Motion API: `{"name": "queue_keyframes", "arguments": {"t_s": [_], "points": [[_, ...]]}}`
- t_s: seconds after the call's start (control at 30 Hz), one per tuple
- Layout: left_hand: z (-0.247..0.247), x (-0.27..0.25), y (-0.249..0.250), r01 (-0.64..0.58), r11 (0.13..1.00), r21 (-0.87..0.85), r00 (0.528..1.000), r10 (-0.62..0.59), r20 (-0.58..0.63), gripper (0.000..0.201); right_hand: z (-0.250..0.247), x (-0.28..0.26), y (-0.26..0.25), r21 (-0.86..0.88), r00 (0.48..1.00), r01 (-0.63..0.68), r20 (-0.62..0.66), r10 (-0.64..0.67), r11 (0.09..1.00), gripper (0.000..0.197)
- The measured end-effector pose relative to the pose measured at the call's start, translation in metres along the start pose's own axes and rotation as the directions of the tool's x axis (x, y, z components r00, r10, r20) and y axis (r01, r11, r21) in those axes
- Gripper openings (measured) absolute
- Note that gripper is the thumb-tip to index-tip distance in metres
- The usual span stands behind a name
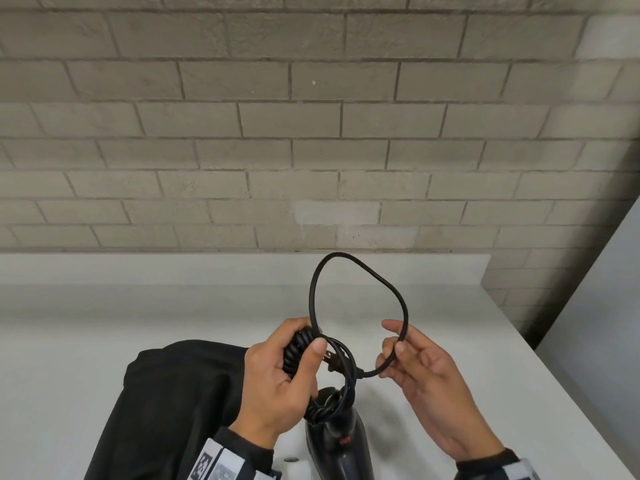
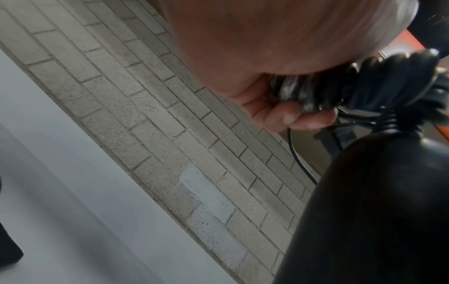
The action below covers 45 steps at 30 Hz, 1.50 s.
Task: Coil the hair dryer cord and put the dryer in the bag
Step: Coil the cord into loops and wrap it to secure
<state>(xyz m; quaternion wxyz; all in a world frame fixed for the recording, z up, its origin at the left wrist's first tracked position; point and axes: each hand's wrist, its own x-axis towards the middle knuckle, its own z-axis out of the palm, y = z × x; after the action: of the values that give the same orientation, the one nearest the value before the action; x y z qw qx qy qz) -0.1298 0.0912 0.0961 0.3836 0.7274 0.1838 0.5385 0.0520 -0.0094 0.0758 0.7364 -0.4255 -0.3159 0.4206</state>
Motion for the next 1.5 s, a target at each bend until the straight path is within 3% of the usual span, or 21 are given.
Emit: {"name": "queue_keyframes", "arguments": {"t_s": [0.17, 0.43, 0.57, 0.67, 0.73, 0.83, 0.93, 1.0, 1.1, 1.17, 1.27, 1.37, 1.43, 1.5], "points": [[0.000, 0.000, 0.000, 0.045, 0.996, -0.076, 0.999, -0.043, 0.020, 0.033, 0.004, 0.004, 0.000, -0.020, 0.997, 0.013, 0.074, -0.011, 1.000, 0.025], [0.002, -0.001, -0.001, 0.075, 0.978, -0.193, 0.995, -0.059, 0.083, 0.032, 0.012, 0.011, 0.006, 0.179, 0.979, -0.112, 0.186, 0.078, 0.977, 0.024], [0.003, 0.001, 0.000, 0.064, 0.971, -0.229, 0.994, -0.041, 0.103, 0.022, 0.022, 0.009, 0.013, 0.242, 0.969, -0.187, 0.206, 0.138, 0.952, 0.030], [0.001, 0.001, -0.001, 0.068, 0.968, -0.242, 0.992, -0.039, 0.124, 0.017, 0.031, 0.007, 0.016, 0.172, 0.972, -0.203, 0.158, 0.176, 0.964, 0.031], [0.003, 0.000, 0.000, 0.078, 0.971, -0.226, 0.991, -0.050, 0.128, 0.021, 0.041, 0.003, 0.020, 0.034, 0.983, -0.175, 0.058, 0.173, 0.984, 0.036], [0.010, -0.001, 0.002, 0.078, 0.983, -0.169, 0.991, -0.058, 0.120, 0.016, 0.055, -0.011, 0.022, -0.098, 0.994, -0.039, -0.106, 0.028, 0.994, 0.049], [0.014, -0.001, 0.004, 0.113, 0.974, -0.197, 0.989, -0.091, 0.116, 0.022, 0.063, -0.028, 0.015, -0.190, 0.992, 0.100, -0.055, -0.112, 0.977, 0.029], [0.015, -0.001, 0.003, 0.096, 0.985, -0.145, 0.992, -0.083, 0.092, 0.019, 0.066, -0.037, 0.012, -0.146, 0.995, 0.094, -0.007, -0.096, 0.985, 0.011], [0.017, -0.004, 0.003, 0.107, 0.989, -0.105, 0.992, -0.100, 0.073, 0.016, 0.059, -0.041, 0.009, 0.031, 0.998, 0.003, 0.070, -0.005, 1.000, 0.041], [0.019, -0.005, 0.003, 0.110, 0.990, -0.089, 0.993, -0.107, 0.044, 0.017, 0.054, -0.043, 0.008, 0.061, 0.991, -0.016, 0.134, 0.007, 0.998, 0.047], [0.022, -0.002, 0.006, 0.109, 0.992, -0.056, 0.994, -0.109, 0.006, 0.023, 0.057, -0.050, 0.009, -0.309, 0.974, 0.126, 0.221, -0.058, 0.943, 0.062], [0.025, 0.000, 0.008, 0.132, 0.990, -0.052, 0.991, -0.133, -0.003, 0.023, 0.064, -0.058, 0.009, -0.483, 0.983, 0.184, 0.115, -0.146, 0.856, 0.075], [0.024, 0.001, 0.007, 0.114, 0.993, 0.005, 0.993, -0.114, -0.023, 0.021, 0.067, -0.059, 0.012, -0.535, 0.959, 0.282, 0.172, -0.225, 0.796, 0.066], [0.021, 0.001, 0.007, 0.079, 0.995, 0.059, 0.997, -0.078, -0.029, 0.017, 0.065, -0.057, 0.016, -0.608, 0.925, 0.373, 0.180, -0.335, 0.701, 0.044]]}}
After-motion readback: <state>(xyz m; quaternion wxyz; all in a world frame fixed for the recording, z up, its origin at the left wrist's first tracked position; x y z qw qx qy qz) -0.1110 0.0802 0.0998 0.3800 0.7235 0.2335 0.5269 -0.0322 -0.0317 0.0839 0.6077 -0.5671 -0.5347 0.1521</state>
